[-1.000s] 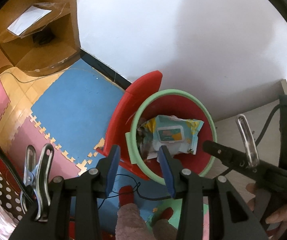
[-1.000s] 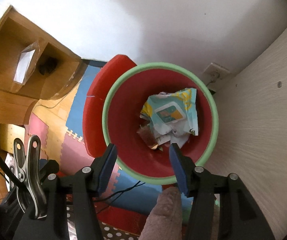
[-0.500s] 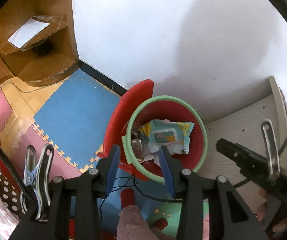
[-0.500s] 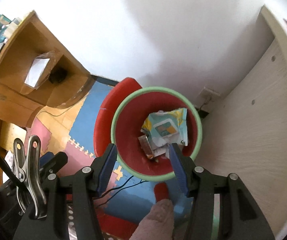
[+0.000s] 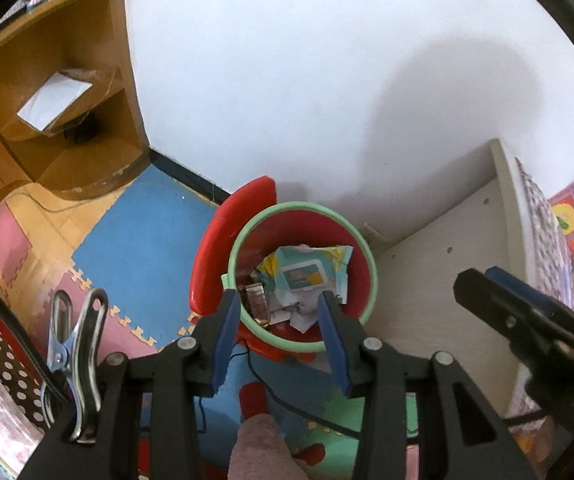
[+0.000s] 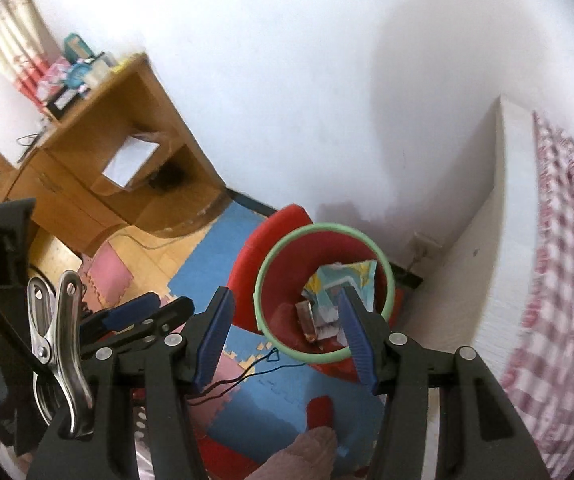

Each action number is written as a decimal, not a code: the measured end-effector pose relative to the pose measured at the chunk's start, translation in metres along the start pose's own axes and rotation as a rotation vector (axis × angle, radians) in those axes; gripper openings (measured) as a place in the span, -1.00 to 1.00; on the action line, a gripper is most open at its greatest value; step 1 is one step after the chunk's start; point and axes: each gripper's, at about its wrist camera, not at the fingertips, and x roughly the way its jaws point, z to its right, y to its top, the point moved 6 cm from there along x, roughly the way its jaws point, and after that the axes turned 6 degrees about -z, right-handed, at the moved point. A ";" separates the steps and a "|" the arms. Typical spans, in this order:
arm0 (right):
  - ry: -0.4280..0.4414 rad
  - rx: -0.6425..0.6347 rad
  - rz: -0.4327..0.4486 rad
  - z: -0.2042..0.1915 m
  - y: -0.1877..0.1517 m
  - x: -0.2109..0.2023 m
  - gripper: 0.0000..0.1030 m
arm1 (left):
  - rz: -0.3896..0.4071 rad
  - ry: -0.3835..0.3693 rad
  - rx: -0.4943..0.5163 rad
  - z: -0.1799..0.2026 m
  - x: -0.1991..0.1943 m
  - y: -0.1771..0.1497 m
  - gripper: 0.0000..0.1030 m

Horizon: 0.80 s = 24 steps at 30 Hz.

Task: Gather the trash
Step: 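Move both grippers away from the bucket back toward the bed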

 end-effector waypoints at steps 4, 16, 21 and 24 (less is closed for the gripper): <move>0.029 -0.026 0.051 0.003 -0.009 -0.033 0.07 | 0.021 0.004 0.022 0.015 -0.018 -0.009 -0.19; 0.074 -0.034 0.160 0.037 -0.055 -0.126 0.07 | 0.061 -0.011 0.105 0.079 -0.073 -0.046 -0.19; 0.074 0.004 0.190 0.060 -0.077 -0.154 0.07 | 0.065 -0.039 0.167 0.115 -0.094 -0.067 -0.18; 0.065 0.041 0.212 0.078 -0.092 -0.173 0.07 | 0.066 -0.046 0.209 0.139 -0.102 -0.082 -0.18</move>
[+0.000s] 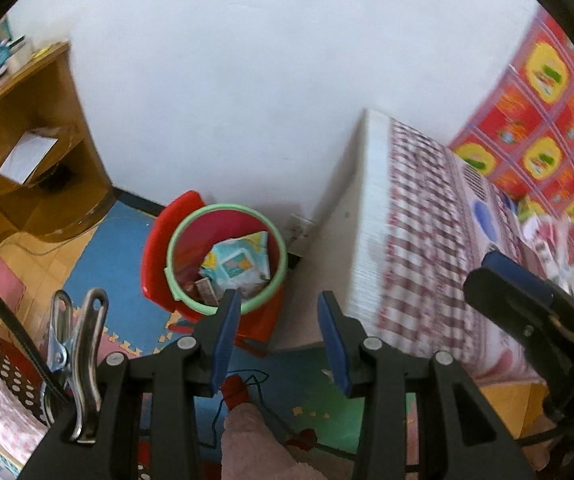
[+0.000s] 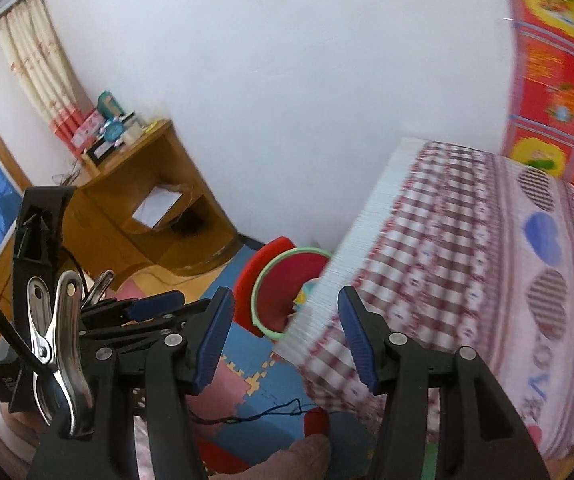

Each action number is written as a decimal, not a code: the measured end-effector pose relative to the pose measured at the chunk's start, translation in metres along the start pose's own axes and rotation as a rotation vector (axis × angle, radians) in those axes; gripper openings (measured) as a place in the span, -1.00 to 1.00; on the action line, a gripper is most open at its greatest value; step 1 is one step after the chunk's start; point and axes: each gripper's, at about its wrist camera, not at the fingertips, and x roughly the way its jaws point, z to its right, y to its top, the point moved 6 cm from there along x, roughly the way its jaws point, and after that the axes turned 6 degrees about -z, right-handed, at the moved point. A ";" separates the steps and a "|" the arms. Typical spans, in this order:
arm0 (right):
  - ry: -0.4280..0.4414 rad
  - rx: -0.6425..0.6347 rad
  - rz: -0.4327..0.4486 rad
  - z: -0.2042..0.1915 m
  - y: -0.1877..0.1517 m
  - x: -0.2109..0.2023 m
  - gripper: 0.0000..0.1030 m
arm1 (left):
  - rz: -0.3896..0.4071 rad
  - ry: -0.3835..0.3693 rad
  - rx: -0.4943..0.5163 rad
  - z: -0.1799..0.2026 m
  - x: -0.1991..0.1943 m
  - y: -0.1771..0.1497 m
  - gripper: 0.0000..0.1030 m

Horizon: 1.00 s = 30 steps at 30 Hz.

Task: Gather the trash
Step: 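Move both grippers away from the bucket back toward the bed, then lower the right gripper toward the white cloth glove on the bed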

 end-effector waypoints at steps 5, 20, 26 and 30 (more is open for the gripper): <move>-0.043 0.062 0.057 0.033 -0.018 -0.042 0.07 | 0.003 -0.024 0.078 0.046 -0.012 -0.011 -0.18; -0.156 0.212 0.179 0.119 -0.058 -0.147 0.07 | 0.005 -0.124 0.289 0.191 -0.028 -0.037 -0.18; -0.215 0.291 0.212 0.151 -0.073 -0.177 0.07 | 0.025 -0.165 0.387 0.249 -0.036 -0.040 -0.18; -0.260 0.347 0.230 0.173 -0.080 -0.195 0.07 | 0.009 -0.204 0.438 0.282 -0.035 -0.041 -0.18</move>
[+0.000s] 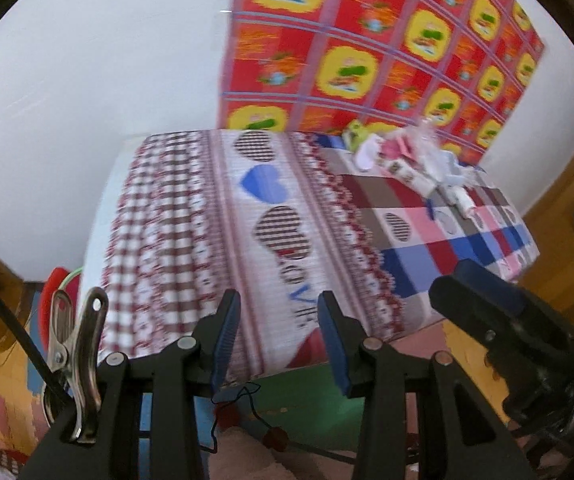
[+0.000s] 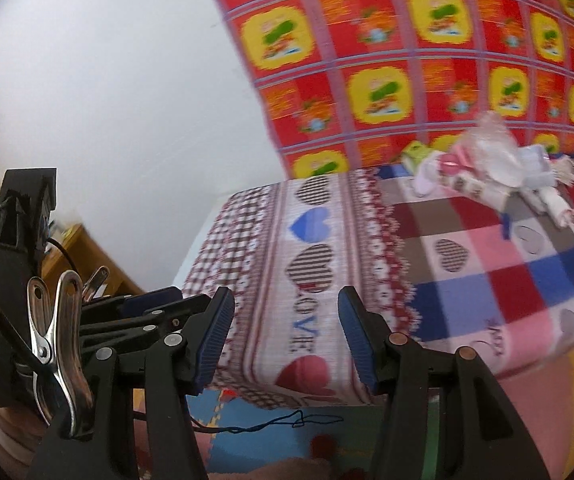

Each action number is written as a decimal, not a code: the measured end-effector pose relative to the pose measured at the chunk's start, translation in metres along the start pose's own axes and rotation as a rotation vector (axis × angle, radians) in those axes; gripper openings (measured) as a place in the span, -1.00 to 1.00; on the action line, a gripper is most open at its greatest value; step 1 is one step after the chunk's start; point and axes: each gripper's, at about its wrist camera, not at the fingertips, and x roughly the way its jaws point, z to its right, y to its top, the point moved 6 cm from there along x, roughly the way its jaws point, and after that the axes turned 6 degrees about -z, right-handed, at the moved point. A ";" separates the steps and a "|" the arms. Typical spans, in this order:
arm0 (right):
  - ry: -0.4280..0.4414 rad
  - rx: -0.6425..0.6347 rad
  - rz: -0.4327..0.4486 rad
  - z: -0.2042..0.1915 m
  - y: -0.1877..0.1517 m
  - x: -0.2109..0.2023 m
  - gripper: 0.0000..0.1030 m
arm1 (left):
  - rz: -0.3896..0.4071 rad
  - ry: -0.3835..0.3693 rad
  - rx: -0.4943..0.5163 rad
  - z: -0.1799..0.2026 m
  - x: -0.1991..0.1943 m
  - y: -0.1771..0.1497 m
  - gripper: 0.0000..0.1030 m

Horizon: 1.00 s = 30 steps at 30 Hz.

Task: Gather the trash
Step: 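Lower the right gripper toward the white cloth glove on the bed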

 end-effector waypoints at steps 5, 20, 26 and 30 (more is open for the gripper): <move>-0.064 0.052 0.014 0.029 0.005 -0.009 0.07 | -0.015 -0.038 0.090 0.033 0.013 0.016 -0.18; -0.240 0.241 0.036 0.109 0.013 -0.016 0.07 | -0.080 -0.190 0.291 0.111 0.069 0.050 -0.18; -0.291 0.288 0.052 0.133 0.021 -0.033 0.07 | -0.103 -0.210 0.408 0.145 0.082 0.058 -0.18; -0.305 0.306 0.052 0.152 0.028 -0.040 0.07 | -0.106 -0.228 0.419 0.165 0.089 0.067 -0.18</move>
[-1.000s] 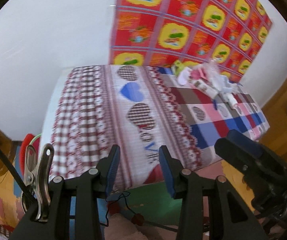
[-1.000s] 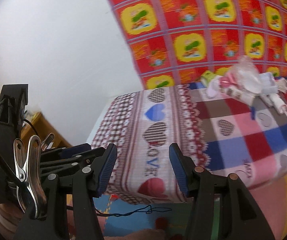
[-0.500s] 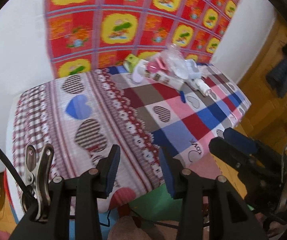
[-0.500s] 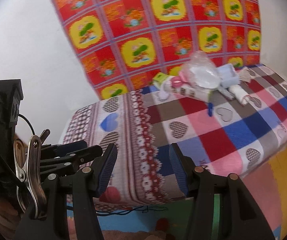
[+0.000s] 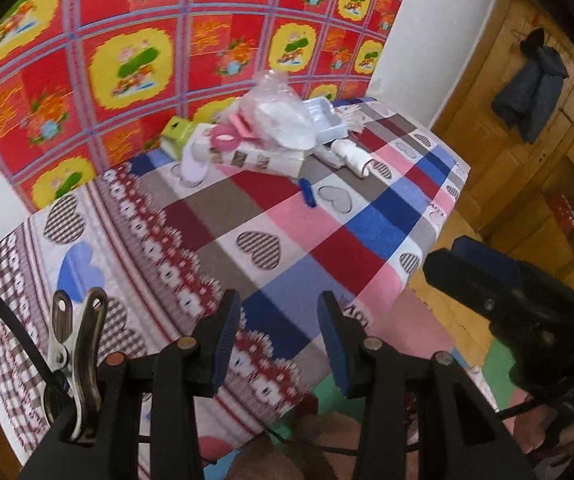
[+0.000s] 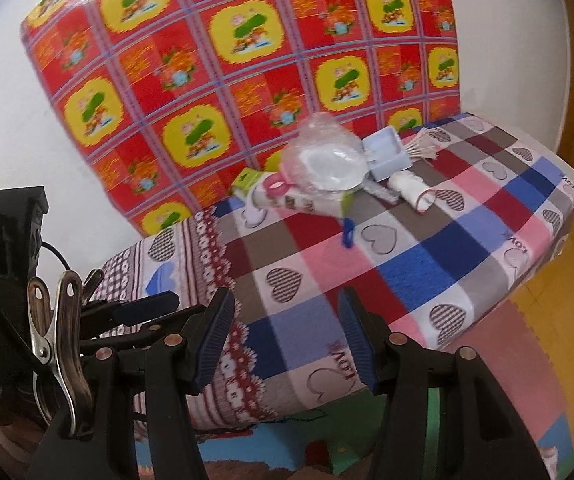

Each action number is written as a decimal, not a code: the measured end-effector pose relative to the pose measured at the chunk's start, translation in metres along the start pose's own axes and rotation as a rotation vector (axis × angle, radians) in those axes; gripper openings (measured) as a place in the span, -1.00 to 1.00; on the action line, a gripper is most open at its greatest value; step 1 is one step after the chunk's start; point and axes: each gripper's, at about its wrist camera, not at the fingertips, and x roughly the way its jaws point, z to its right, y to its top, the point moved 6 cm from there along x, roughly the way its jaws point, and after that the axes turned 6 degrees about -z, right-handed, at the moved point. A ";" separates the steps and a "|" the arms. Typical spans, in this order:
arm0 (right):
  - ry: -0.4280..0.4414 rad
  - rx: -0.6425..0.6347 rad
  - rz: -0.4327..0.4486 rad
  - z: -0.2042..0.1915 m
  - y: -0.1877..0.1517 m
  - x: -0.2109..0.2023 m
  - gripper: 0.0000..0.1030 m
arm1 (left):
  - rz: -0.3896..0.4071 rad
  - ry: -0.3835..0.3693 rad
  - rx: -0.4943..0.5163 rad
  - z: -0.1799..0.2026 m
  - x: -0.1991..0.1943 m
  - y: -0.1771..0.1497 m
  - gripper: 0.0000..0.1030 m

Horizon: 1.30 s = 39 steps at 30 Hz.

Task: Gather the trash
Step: 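Lower the right gripper toward the white cloth glove on the bed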

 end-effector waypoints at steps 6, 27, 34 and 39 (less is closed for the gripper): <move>0.011 -0.049 -0.006 0.027 0.025 0.009 0.07 | 0.002 0.013 -0.024 0.013 0.019 0.026 -0.18; 0.073 -0.115 -0.110 0.159 0.089 0.078 0.07 | -0.081 0.109 -0.120 0.070 0.139 0.099 -0.19; 0.102 -0.113 -0.152 0.182 0.094 0.099 0.07 | -0.129 0.155 -0.153 0.071 0.174 0.115 -0.19; 0.125 -0.099 -0.188 0.193 0.099 0.115 0.07 | -0.157 0.161 -0.167 0.064 0.196 0.126 -0.35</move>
